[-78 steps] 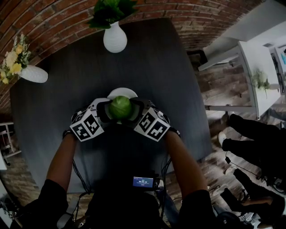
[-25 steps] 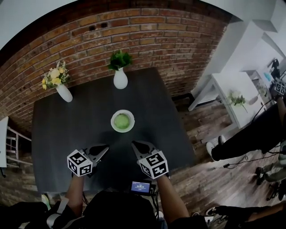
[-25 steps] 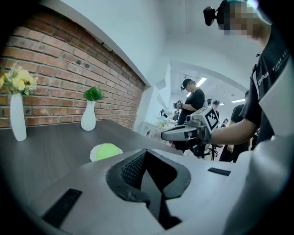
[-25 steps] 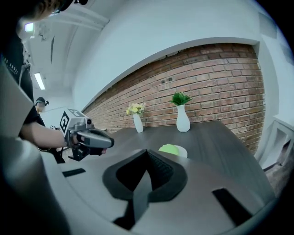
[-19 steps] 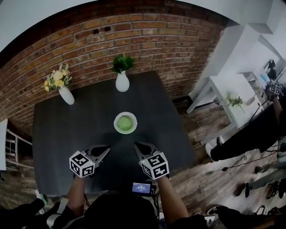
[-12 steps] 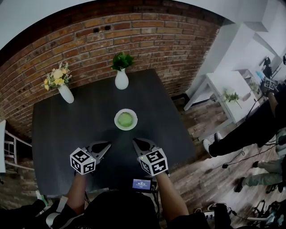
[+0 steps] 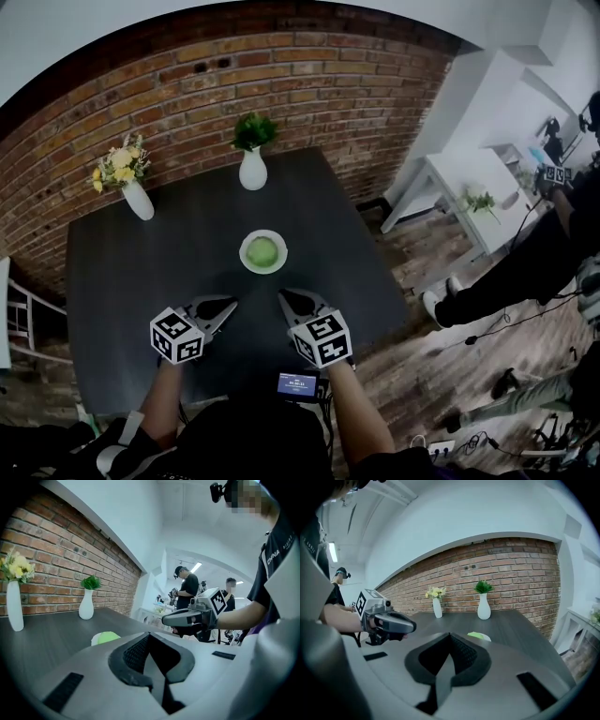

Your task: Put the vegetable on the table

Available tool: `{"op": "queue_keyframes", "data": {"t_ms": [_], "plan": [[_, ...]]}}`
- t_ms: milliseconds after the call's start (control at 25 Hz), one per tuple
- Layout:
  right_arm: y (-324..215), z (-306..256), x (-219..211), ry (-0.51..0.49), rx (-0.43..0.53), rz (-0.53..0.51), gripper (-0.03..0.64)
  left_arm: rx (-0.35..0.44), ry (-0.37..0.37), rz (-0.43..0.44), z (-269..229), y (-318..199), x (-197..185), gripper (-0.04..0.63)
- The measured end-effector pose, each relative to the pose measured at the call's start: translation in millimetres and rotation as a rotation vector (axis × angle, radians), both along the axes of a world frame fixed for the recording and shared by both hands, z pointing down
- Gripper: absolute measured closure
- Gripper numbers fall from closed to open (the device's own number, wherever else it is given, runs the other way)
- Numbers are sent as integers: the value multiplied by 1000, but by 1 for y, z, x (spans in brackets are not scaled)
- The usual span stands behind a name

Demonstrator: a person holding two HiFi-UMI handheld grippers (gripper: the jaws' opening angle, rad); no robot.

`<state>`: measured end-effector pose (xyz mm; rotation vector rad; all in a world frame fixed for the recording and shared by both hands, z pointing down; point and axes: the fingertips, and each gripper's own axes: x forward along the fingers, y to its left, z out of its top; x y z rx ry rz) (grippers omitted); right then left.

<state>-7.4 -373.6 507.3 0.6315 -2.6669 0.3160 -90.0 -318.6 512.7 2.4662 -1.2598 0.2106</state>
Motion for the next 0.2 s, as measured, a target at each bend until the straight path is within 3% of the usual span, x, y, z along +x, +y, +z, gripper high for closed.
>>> {"op": "queue_keyframes", "data": {"t_ms": [200], "plan": [[-1, -2, -4, 2, 8, 11, 611, 9, 10, 2, -2, -1, -7, 592]]}}
